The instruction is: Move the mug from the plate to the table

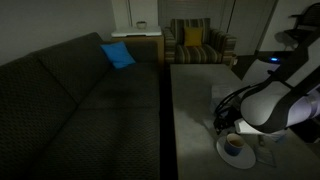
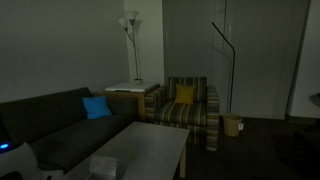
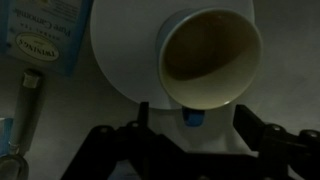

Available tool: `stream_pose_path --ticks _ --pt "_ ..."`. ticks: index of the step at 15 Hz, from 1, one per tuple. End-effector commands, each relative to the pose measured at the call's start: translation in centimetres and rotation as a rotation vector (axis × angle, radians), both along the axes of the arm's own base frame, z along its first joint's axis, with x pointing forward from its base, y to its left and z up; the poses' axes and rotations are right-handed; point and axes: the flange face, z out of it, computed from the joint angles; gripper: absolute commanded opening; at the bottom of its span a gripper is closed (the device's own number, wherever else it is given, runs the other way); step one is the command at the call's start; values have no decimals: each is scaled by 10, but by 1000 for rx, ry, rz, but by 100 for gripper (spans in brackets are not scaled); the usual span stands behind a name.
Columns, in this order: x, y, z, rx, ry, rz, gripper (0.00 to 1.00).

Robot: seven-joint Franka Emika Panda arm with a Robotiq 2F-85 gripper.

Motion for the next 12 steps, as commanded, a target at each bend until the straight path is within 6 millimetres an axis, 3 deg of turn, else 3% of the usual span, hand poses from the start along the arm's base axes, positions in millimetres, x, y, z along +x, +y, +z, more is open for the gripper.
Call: stream_pose_path --ticks 1,5,10,12 --pt "2 -5 8 -15 10 6 71" --pt "6 -8 10 -21 6 5 43" --pt "7 -9 11 -27 8 0 23" --pt "7 -8 11 -26 11 -1 21"
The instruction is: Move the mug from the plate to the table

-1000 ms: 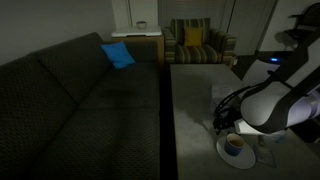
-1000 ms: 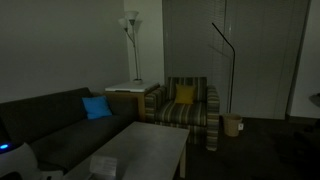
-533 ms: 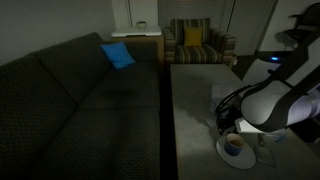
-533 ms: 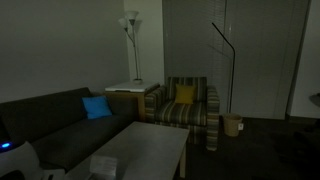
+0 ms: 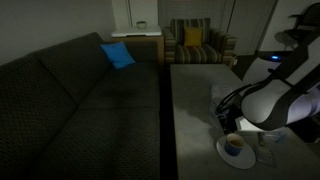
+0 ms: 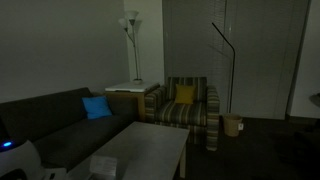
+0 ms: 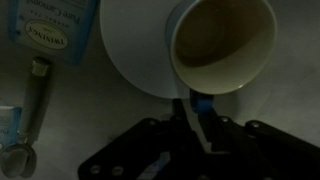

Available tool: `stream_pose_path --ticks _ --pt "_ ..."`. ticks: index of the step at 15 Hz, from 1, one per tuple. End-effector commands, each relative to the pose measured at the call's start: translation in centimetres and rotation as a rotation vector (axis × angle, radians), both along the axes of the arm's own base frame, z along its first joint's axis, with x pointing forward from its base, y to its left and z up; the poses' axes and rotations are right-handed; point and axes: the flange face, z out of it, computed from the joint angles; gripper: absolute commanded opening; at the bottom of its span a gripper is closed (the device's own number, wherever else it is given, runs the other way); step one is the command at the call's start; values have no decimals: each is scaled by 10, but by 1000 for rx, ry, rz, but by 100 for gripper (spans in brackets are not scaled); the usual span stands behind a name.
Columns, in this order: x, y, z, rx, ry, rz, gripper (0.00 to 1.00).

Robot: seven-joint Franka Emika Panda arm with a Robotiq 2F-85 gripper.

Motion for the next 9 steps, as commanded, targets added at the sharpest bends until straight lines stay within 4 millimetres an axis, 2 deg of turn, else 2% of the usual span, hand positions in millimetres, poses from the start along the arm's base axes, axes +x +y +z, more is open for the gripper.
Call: stream_pose_path --ticks 1,3,5,7,9 --pt "1 -1 8 -13 23 1 22" --pt "0 1 8 -13 28 2 32" --pt "-1 2 8 -13 33 2 56" --pt "-2 3 8 -14 43 -2 70" --pt "-4 5 9 -13 55 -2 69"
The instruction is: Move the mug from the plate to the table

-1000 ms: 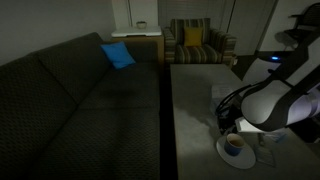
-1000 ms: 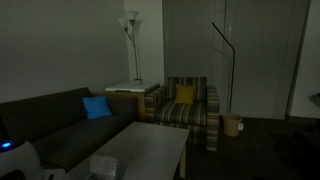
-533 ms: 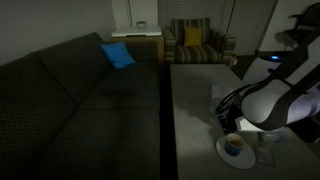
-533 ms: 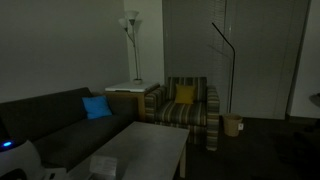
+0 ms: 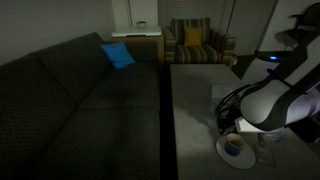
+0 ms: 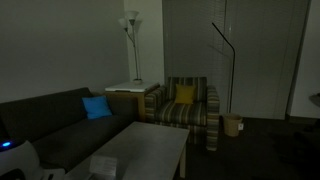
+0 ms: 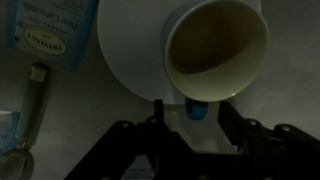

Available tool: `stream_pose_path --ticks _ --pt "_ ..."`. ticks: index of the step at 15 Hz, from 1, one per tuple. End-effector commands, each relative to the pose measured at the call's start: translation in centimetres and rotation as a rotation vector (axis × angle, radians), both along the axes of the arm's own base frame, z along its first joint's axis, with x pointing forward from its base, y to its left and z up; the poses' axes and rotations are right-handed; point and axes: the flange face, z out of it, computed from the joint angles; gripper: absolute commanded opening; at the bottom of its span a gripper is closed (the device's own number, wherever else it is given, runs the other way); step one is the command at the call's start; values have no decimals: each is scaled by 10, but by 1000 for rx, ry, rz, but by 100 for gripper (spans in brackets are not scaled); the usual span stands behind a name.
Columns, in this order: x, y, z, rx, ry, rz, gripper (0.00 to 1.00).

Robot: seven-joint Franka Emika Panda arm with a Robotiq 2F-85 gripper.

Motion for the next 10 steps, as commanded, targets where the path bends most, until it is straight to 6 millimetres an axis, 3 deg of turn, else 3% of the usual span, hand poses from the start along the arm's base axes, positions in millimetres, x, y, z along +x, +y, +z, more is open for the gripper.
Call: stream_pose_path --ticks 1,4,5,10 --pt "-2 2 10 -11 46 -6 70" --pt "-2 4 12 -6 62 -2 63" --pt "-2 5 13 -3 65 0 50" --pt "0 6 17 -4 71 3 13"
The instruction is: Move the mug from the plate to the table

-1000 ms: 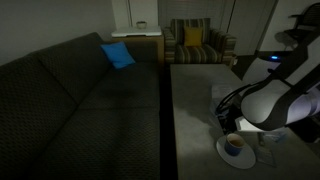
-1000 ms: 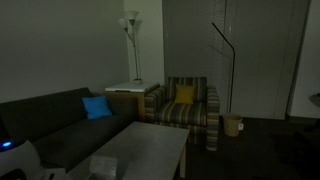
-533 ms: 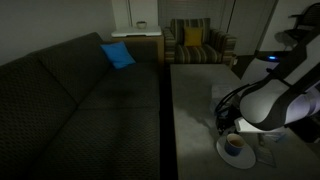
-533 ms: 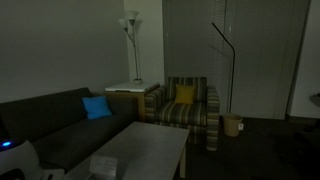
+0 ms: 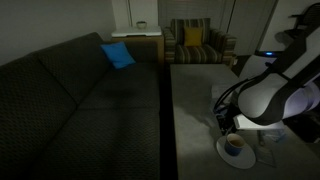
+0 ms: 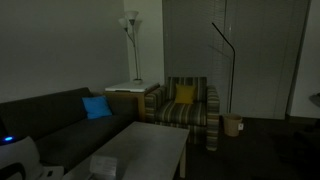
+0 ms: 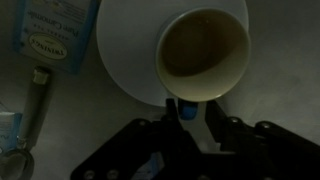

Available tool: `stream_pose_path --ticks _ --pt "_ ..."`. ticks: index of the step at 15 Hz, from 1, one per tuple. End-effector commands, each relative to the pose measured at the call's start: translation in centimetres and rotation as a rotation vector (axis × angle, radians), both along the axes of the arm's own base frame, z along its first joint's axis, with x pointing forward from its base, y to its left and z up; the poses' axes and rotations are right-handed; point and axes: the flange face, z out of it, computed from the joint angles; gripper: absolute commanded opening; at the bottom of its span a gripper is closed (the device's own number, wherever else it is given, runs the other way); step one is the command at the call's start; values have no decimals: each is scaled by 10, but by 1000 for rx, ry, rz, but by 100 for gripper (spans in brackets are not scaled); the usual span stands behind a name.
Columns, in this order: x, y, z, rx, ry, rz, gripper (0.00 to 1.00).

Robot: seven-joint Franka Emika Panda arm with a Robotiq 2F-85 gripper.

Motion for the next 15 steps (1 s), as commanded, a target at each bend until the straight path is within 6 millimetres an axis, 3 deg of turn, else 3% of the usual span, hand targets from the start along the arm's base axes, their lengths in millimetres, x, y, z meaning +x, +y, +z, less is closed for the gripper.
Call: stream_pose_path --ticks 1,3,9,15 --pt "-2 0 9 -1 29 1 7" --pt "-2 0 9 -1 29 1 0" --pt "-3 4 15 -14 37 8 3" --pt "3 23 47 -65 -4 67 3"
